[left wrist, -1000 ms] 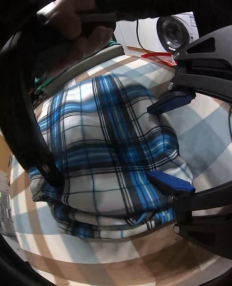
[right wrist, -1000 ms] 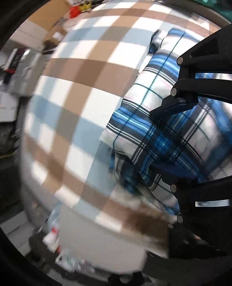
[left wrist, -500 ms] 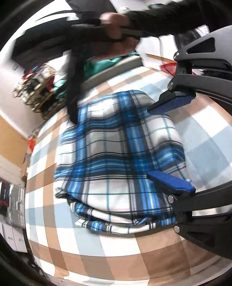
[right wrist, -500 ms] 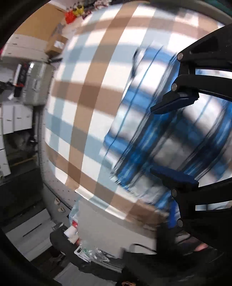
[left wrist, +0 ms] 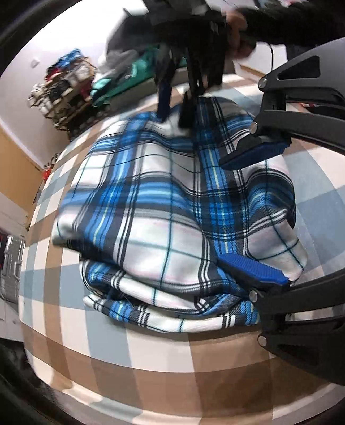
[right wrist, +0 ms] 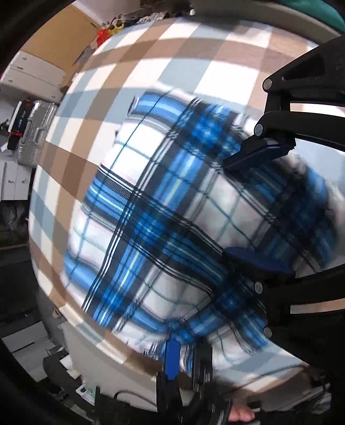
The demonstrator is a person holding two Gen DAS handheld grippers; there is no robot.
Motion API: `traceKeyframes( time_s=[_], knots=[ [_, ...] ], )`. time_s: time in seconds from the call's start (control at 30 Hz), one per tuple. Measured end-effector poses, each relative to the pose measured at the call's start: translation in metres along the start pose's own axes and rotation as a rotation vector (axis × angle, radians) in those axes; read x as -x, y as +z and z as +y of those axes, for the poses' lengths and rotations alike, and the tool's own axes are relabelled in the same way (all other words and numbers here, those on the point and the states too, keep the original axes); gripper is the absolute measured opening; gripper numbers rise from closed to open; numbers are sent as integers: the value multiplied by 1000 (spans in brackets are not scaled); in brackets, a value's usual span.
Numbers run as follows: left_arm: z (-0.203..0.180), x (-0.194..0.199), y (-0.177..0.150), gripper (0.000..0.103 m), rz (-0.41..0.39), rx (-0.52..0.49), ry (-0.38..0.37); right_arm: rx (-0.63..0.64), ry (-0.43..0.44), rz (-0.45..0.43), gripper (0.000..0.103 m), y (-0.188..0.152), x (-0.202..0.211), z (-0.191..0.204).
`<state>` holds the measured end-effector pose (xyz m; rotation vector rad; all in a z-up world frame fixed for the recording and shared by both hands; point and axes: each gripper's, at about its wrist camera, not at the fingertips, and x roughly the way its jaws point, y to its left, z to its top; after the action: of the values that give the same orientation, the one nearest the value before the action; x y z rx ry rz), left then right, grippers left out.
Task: Fold large clothes
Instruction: 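Press the folded shirt bundle flat with both grippers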
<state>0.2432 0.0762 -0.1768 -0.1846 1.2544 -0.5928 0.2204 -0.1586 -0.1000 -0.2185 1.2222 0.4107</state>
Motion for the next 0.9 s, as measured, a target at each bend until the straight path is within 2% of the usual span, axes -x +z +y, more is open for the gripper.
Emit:
traceKeyframes(
  time_s=[0.07,0.13,0.23,0.3,0.33,0.37,0.4,0.47,0.53,0.6,0.67,0.73,0.83,0.87,0.9],
  knots=[
    [-4,0,0,60,4,-16,17,5,43,-61,56,-11,26,7],
    [-3,1,1,60,17,-17,24,41,38,-66,57,-27,35,20],
    [-7,17,-5,60,41,18,18,66,-22,-9,57,-48,13,36],
    [-20,35,-12,60,-4,-1,-10,91,-94,-50,59,-57,0,46],
    [-25,43,-16,60,-34,-26,0,88,-115,-73,61,-60,-3,49],
    [-27,46,-21,60,-47,-34,22,69,-110,-92,65,-61,-4,49],
    [-25,43,-25,60,-36,-29,42,28,-88,-104,71,-61,-5,46],
    [-16,28,-30,60,7,-8,52,-11,-59,-118,76,-62,-3,44],
    [-6,12,-34,60,48,5,98,-43,-41,-136,74,-61,6,42],
    [2,10,-35,60,43,31,78,-97,10,-178,68,-62,25,37],
    [8,12,-36,60,42,41,64,-143,13,-235,70,-65,43,31],
    [10,10,-36,60,50,22,75,-161,16,-213,70,-66,41,27],
    [7,9,-37,60,44,-7,97,-176,47,-135,70,-67,10,20],
    [6,9,-36,60,39,-10,103,-160,59,-148,74,-69,4,21],
    [6,9,-36,60,38,-9,105,-156,81,-163,86,-70,0,21]
  ],
)
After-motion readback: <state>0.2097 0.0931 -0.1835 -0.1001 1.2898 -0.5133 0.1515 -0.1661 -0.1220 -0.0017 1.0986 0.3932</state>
